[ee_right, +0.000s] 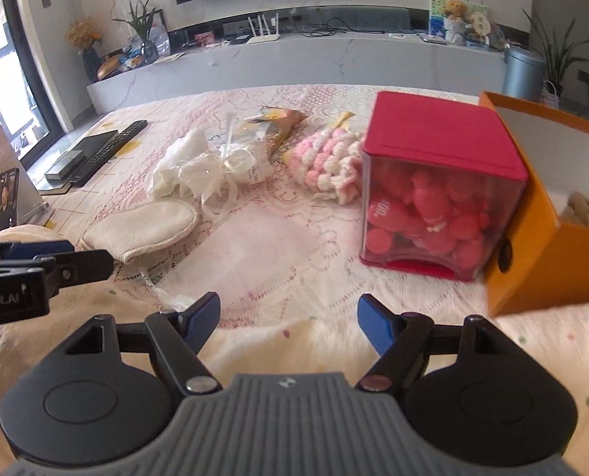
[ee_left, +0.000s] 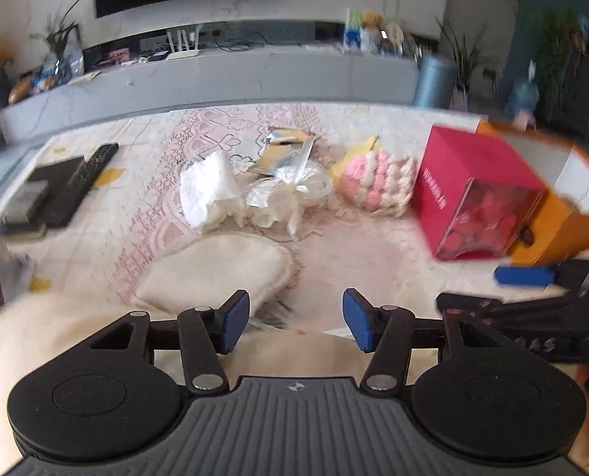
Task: Organize soft objects
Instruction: 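Move both tools back over the table toward the white cloth pad, then grasp the white cloth pad with the left tool while the right tool grasps the white tissue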
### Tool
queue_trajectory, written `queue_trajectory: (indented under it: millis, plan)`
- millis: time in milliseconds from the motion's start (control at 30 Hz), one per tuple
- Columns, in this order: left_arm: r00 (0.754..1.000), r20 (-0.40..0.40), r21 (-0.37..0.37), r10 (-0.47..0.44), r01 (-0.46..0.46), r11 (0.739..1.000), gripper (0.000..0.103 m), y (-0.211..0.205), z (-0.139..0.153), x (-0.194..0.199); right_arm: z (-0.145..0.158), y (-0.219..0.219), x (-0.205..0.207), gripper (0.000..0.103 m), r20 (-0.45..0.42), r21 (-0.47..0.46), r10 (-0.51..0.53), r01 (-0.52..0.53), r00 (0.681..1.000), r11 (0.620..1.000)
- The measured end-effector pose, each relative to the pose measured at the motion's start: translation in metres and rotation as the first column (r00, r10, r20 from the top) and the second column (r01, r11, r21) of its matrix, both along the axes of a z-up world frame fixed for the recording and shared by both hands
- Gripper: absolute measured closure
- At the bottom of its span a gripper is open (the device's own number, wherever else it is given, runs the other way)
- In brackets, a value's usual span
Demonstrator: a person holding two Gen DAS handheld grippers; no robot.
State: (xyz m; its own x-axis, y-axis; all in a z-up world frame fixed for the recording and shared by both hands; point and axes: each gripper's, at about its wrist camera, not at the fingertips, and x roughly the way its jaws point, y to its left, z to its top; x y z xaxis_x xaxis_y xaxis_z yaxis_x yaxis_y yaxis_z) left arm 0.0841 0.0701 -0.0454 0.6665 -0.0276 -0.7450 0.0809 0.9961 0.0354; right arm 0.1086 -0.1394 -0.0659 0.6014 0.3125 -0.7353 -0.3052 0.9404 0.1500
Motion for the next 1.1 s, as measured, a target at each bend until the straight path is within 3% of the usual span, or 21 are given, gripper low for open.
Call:
queue_trajectory:
  millis: [100,333,500,633,700,933,1100]
  plan:
    - [0.994,-0.074,0.110,-0.082,0.090,0.990,0.038,0.001,-0.005,0.025,-0.001,0.008,0.015,0.028,0.003,-0.005,0.016,-0.016,1.000,1.000]
    - [0.956,-0.248,0.204,-0.159,0.212,0.956,0.034,0.004,-0.041,0.070,-0.010,0.024,0.039,0.028,-0.009,-0.009,0.048,-0.048,0.999,0.999]
    - [0.935,-0.325,0.277,-0.140,0.235,0.932,0.033,-0.004,-0.062,0.088,-0.018,0.032,0.050,0.028,-0.022,-0.019,0.070,-0.070,0.997,0.997]
    - [0.927,-0.355,0.293,-0.122,0.234,0.927,0.033,-0.006,-0.070,0.099,-0.021,0.038,0.057,0.028,-0.018,-0.036,0.093,-0.094,0.996,0.995]
    - [0.925,-0.369,0.308,-0.092,0.215,0.927,0.039,-0.004,-0.074,0.103,-0.021,0.041,0.060,0.028,-0.015,-0.046,0.105,-0.105,0.994,0.993]
    - [0.933,-0.358,0.264,-0.037,0.139,0.955,0.079,0.009,-0.072,0.107,-0.022,0.048,0.068,0.027,-0.009,-0.061,0.136,-0.137,0.991,0.989]
    - [0.962,-0.272,0.134,-0.002,0.039,0.990,0.087,0.030,-0.048,0.097,-0.017,0.053,0.071,0.028,0.003,-0.068,0.150,-0.149,0.989,0.986]
